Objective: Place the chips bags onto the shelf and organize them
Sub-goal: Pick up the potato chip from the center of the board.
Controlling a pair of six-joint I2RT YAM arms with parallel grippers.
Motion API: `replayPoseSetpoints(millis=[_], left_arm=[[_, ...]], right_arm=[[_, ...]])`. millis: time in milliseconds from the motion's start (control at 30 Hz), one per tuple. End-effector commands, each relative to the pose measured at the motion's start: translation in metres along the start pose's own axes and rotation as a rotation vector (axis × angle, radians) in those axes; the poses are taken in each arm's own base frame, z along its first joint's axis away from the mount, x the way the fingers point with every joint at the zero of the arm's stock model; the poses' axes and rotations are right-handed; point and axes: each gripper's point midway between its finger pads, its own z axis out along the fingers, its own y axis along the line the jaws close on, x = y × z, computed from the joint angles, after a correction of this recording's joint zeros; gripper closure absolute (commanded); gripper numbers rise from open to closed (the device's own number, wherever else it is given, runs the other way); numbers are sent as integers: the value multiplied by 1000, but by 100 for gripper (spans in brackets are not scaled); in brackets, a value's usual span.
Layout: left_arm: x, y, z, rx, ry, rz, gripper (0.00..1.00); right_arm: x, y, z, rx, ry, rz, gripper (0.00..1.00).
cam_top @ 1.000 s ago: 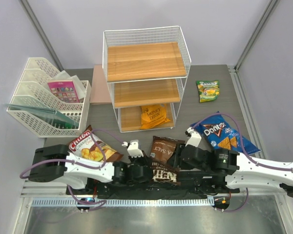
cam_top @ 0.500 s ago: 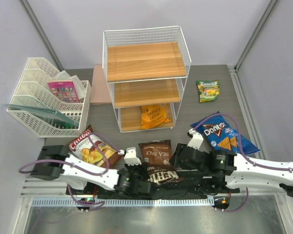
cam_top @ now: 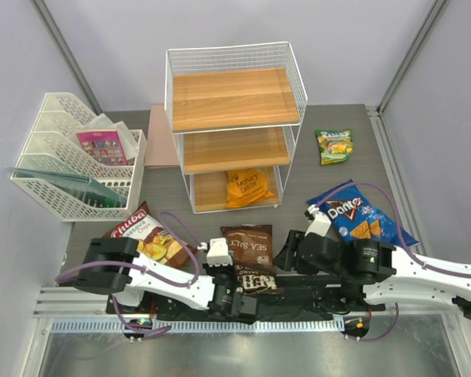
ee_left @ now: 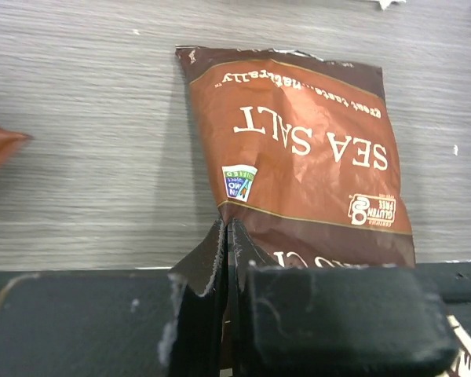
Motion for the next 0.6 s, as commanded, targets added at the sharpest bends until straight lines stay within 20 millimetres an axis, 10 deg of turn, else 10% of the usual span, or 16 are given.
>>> replayPoseSetpoints(millis=[0, 167, 333, 567], left_arm=[[-34, 0, 3, 19, -97, -122, 100], [-40, -7, 14, 33, -102, -102, 100], [-29, -23, 12, 119, -44, -25, 100], [14, -103, -14, 479, 149, 112, 100]], right_arm=[[10, 34, -9, -115, 80, 6, 41], [27, 48, -3, -161, 125, -3, 41], [27, 19, 15, -32, 71, -9, 40], [21, -32, 29, 95, -32, 46, 40]])
